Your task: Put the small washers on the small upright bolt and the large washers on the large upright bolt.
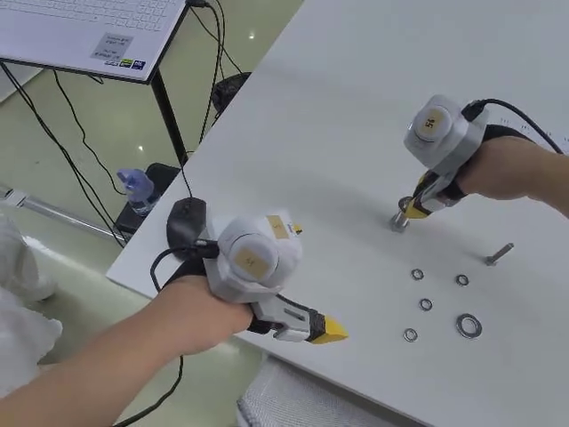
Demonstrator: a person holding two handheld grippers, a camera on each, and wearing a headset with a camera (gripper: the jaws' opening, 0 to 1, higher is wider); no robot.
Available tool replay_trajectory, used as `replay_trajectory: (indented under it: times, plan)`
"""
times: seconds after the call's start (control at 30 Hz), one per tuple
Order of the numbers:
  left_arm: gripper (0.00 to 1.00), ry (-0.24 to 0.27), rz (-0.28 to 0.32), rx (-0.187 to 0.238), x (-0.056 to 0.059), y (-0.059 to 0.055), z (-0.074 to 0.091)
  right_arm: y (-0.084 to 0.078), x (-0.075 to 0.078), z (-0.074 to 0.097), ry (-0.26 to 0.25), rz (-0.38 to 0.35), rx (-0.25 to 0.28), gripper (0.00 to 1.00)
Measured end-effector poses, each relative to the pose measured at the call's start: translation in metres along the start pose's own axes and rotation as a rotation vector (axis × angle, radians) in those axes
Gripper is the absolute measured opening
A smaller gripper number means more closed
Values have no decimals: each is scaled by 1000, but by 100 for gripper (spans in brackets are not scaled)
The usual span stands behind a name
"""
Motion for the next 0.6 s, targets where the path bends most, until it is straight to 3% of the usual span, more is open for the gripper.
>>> replay_trajectory:
  times: [0.37, 0.6]
  plan:
    - [90, -5, -6, -3, 1, 1, -2, 2, 1, -17, -3, 10, -23, 21]
    - [89, -2, 2, -11, -1, -4, 1, 1, -1, -24, -13, 9, -24, 21]
Point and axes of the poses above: the centre of the closed fingertips' face, and the gripper's own axes: z roughly backward along the fingers, x roughly to its right, y roughly out of its top, the point moved 5 cm from there along z, roughly backward along the fingers, and after that the axes turned 3 degrees about -z, right-handed, at the moved point
